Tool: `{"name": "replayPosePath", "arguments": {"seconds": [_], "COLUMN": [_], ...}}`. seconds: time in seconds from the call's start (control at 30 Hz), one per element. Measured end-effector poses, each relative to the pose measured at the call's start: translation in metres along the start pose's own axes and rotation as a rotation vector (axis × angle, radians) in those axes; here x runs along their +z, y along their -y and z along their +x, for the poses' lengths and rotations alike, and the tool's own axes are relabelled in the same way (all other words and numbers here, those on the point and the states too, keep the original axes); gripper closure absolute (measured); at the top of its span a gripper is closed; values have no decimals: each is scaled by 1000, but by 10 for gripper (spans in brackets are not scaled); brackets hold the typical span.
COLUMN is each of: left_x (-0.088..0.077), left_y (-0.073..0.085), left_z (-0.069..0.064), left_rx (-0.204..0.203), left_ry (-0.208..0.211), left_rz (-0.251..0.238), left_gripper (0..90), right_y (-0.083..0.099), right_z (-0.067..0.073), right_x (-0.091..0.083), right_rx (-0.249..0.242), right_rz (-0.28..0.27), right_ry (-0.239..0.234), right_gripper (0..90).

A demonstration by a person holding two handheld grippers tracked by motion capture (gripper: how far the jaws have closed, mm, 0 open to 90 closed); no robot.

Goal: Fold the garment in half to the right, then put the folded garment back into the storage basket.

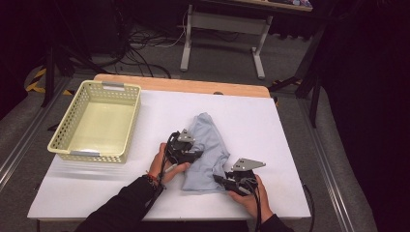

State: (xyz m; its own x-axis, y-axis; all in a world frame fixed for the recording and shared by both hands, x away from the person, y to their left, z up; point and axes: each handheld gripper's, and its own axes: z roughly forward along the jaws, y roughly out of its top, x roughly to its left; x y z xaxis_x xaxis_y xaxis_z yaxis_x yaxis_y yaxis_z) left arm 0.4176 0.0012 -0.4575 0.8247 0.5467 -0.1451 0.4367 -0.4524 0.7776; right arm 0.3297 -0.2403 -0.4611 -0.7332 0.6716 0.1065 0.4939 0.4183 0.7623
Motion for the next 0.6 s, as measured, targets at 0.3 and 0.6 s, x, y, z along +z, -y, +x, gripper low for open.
{"name": "replayPosePath", "arguments": {"seconds": [0.3,0.6], "left_x": [-6,-14], "left_y": [-1,-5], "left_z": [-5,-10], "left_rx": [16,49], "left_ry": [-17,-42], "left_rz": [-37,-57], "left_gripper": [678,679], "right_y": [-1,-4], "right_z": [0,2], "right_x": [-1,-6], "right_rx": [-7,-36], "right_rz": [-11,-42], "right_ry": [1,15], "right_gripper": [764,766]}}
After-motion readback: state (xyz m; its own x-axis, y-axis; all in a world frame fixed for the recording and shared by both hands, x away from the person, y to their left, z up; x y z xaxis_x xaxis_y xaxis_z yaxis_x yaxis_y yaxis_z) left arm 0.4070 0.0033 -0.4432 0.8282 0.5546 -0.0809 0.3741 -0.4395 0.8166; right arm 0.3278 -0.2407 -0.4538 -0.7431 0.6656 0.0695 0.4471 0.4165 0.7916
